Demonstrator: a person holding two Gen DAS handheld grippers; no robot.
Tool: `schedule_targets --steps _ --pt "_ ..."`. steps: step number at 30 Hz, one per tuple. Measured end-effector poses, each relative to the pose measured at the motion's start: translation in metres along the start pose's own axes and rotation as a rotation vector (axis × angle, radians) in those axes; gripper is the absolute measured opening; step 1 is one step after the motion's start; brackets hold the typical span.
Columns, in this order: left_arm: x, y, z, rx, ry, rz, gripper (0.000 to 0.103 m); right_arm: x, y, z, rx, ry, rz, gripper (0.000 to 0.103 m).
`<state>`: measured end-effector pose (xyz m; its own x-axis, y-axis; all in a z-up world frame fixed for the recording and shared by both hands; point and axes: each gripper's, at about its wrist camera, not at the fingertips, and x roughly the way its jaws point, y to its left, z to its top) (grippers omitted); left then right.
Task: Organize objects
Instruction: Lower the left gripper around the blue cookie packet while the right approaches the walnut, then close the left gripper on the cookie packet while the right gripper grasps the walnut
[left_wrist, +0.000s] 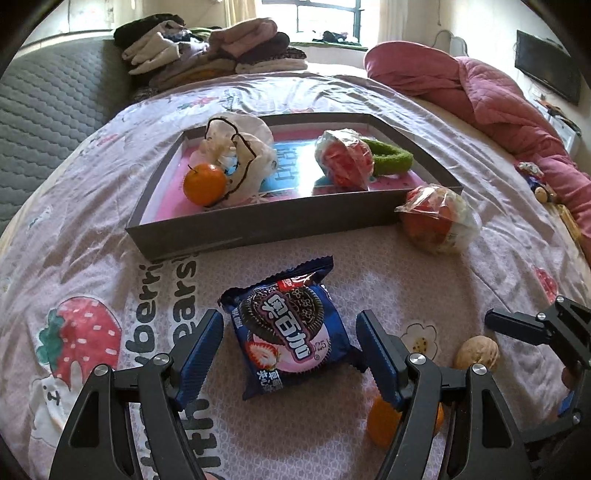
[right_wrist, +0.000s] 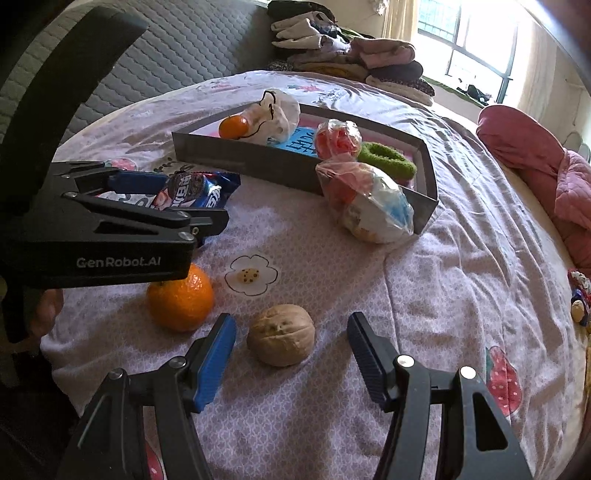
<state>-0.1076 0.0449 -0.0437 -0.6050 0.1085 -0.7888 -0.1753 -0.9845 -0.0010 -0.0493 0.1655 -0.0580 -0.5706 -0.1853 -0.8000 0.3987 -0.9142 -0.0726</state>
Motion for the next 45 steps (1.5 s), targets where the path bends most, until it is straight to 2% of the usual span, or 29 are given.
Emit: schedule_targets --steps 4,26,33,38,45 --pt "0.0028 0.0001 0.0006 -0.013 0.016 -0.019 0.064 0.0021 0.0008 -0.0001 0.005 0.001 0.000 0.061" --pt "0.0001 -0.0020 -0.0006 0.008 0.011 -0.004 0.059 0.0020 -0.0011 -0.0017 0.005 -0.010 0.034 0.043" --pt "-0.0010 -0.0029 -0.0014 0.022 0.007 0.002 0.058 0.0013 -0.0011 -0.0022 0.007 -0.006 0.039 0.041" --pt "-0.0014 -0.0029 -0.0014 0.021 0.006 0.002 0.055 0.0008 -0.0020 -0.0023 0.013 -0.007 0.047 0.035" --pt "-0.0037 -0.0017 -0.0010 0.018 0.004 -0.004 0.053 -0.0003 -0.0056 0.0006 0.028 -0.006 0.064 0.034"
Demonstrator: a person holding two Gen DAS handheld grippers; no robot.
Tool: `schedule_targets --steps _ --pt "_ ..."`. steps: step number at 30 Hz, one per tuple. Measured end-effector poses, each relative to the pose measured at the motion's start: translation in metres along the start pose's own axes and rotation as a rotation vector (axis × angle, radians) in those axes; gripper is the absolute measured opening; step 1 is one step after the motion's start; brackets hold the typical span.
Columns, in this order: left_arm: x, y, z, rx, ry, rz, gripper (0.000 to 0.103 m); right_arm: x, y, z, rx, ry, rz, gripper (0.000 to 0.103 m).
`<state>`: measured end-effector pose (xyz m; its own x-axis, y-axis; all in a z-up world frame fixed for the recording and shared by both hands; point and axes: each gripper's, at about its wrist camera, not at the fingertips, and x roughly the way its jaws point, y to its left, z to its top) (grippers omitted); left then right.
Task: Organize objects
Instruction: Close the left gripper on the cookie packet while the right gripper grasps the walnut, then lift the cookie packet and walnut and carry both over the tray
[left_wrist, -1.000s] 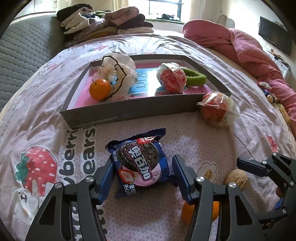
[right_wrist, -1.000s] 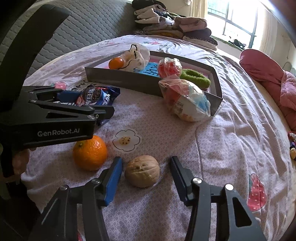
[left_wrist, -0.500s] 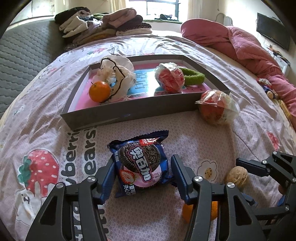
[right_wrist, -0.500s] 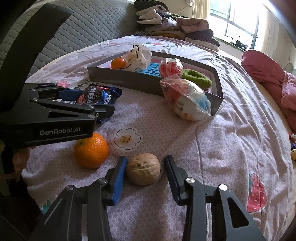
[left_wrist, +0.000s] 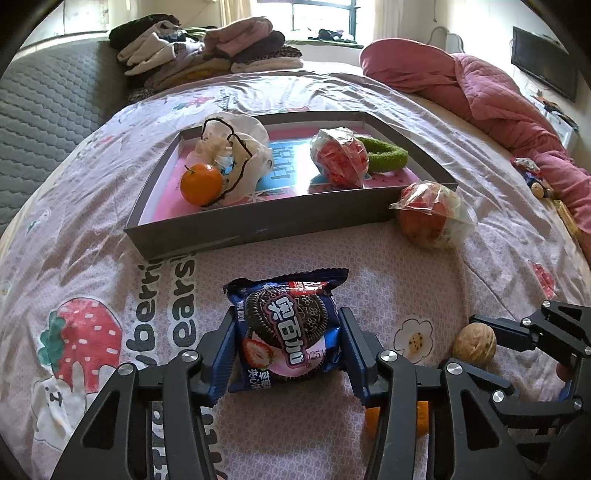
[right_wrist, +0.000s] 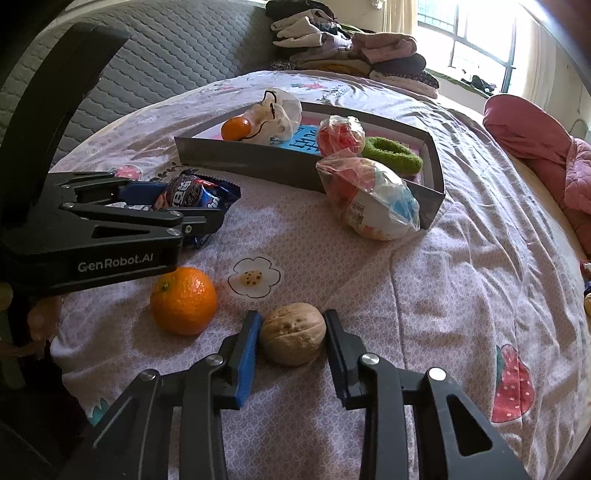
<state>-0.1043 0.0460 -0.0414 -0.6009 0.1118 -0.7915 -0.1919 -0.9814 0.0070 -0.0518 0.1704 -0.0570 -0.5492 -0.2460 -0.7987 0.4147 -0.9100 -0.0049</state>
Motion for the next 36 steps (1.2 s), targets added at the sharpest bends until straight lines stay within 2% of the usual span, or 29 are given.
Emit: schedule_targets --steps 12,20,25,29,36 --pt "-0.009 0.005 0.004 -0.014 -0.020 -0.012 0.053 -0.008 -0.012 0.007 0.060 -0.046 0.043 0.034" --pt "-0.028 0.008 0.016 -0.020 -0.074 -0.013 0.053 -0.030 -0.017 0.034 0.073 -0.147 0.037 0.034" --pt "-0.039 0.010 0.024 -0.021 -0.114 -0.004 0.053 -0.042 -0.020 0.055 0.084 -0.230 -0.015 0.034" --pt "-0.045 0.016 0.031 -0.034 -0.134 0.004 0.053 -0.045 -0.027 0.065 0.110 -0.265 -0.011 0.034" --pt "-0.051 0.023 0.046 -0.041 -0.191 0.053 0.053 -0.049 -0.032 0.076 0.123 -0.317 -0.067 0.034"
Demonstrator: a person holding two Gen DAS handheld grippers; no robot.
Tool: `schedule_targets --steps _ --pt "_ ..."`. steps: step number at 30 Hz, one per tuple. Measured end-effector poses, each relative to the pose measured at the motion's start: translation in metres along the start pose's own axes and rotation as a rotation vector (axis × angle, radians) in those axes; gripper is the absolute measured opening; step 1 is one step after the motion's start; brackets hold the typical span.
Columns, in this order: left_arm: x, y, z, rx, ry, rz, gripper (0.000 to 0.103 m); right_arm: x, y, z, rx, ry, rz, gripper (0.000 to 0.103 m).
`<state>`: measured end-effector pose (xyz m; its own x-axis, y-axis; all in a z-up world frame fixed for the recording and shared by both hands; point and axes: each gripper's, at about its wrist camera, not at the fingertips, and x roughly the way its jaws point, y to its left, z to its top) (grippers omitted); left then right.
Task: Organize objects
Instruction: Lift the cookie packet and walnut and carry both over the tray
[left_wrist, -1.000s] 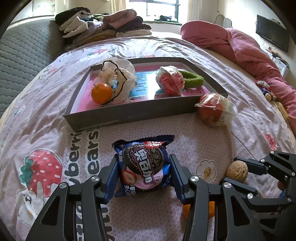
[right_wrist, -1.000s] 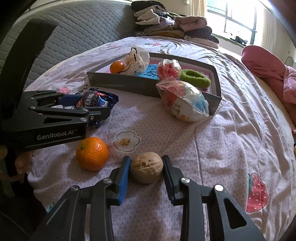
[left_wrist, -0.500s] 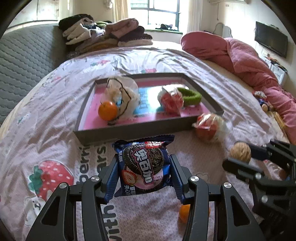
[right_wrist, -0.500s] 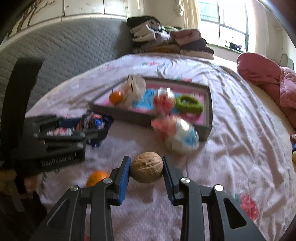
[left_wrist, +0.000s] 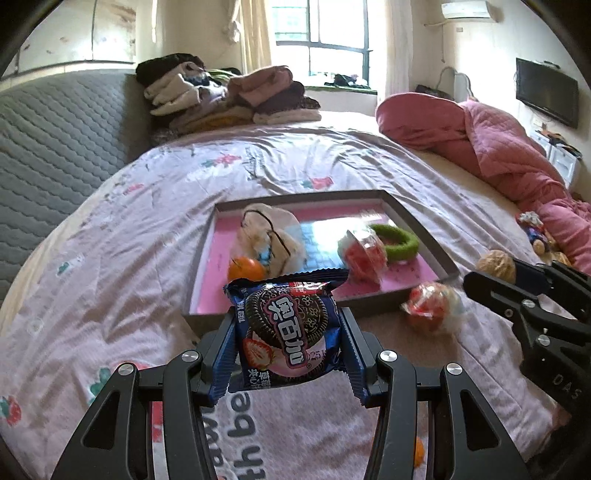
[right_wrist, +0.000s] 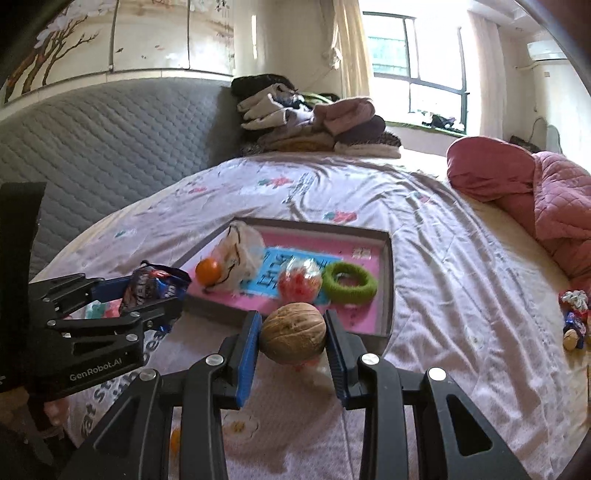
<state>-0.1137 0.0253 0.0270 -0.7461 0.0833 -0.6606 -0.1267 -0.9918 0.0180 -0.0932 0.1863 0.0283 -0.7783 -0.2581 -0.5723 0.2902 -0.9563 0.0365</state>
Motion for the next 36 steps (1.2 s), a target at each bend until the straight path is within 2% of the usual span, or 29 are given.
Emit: schedule_targets --steps 8,17,26,36 --pt "0.006 0.001 0.021 -0.013 -0.029 0.016 0.053 0.007 -0.005 0.013 -0.017 -0.024 -0.096 0.035" --pt "0.016 -0.001 0.044 -0.016 -0.057 0.030 0.053 0.022 -0.014 0.028 0.014 -0.018 -0.112 0.034" --pt "0.037 0.010 0.054 -0.041 -0.037 0.050 0.053 0.036 -0.014 0.043 0.002 -0.024 -0.128 0.035" --pt "0.058 0.005 0.061 -0.030 -0.024 0.037 0.053 0.059 -0.027 0.045 0.019 0.032 -0.137 0.035"
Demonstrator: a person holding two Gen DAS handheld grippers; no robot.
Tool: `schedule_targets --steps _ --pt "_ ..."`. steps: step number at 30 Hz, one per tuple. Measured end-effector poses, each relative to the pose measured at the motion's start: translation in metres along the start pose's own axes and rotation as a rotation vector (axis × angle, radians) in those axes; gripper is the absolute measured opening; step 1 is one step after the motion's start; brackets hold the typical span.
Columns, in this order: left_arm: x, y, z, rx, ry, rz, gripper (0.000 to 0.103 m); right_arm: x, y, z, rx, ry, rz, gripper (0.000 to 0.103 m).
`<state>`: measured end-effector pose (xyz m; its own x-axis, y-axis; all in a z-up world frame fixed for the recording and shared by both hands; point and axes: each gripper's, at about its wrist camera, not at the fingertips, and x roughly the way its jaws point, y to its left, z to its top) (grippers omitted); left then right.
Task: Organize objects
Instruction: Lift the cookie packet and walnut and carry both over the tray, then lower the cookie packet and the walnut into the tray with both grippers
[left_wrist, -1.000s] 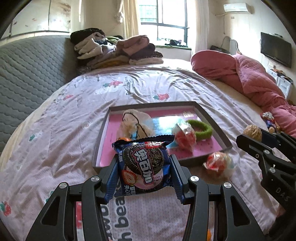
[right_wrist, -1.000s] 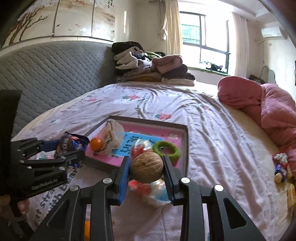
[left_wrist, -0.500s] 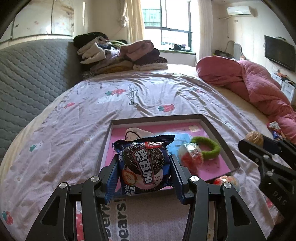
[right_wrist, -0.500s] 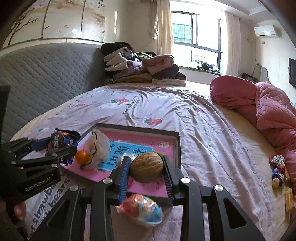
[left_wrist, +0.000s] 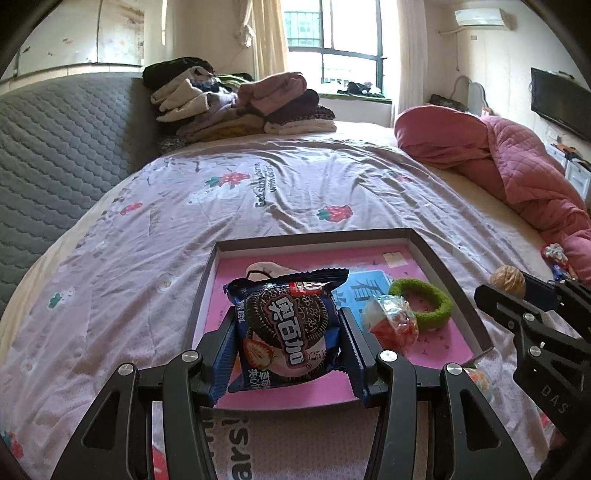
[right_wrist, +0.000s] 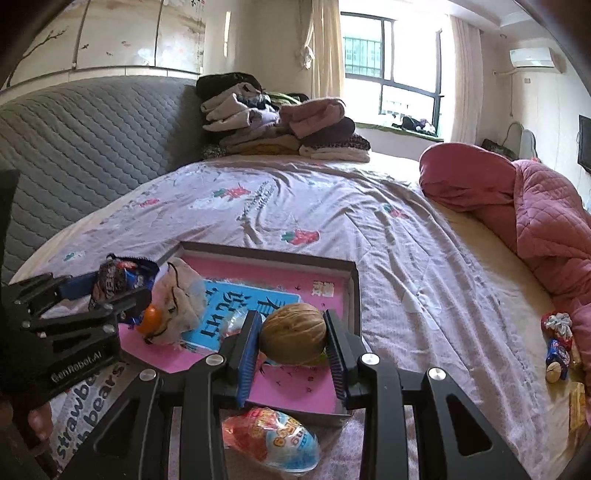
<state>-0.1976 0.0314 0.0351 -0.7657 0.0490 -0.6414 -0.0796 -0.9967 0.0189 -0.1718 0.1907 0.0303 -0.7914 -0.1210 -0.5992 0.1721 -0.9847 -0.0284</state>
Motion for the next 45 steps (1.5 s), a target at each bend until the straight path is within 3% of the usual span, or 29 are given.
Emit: schedule_targets --steps 23,45 --pt "0.054 -0.004 -0.011 0.006 0.125 -0.030 0.053 0.048 -0.023 -0.003 0.008 0.106 -0.006 0.035" --pt "0.062 -0.014 -0.026 0.061 0.163 -0.048 0.053 0.073 -0.010 -0.020 -0.038 0.210 -0.005 0.035"
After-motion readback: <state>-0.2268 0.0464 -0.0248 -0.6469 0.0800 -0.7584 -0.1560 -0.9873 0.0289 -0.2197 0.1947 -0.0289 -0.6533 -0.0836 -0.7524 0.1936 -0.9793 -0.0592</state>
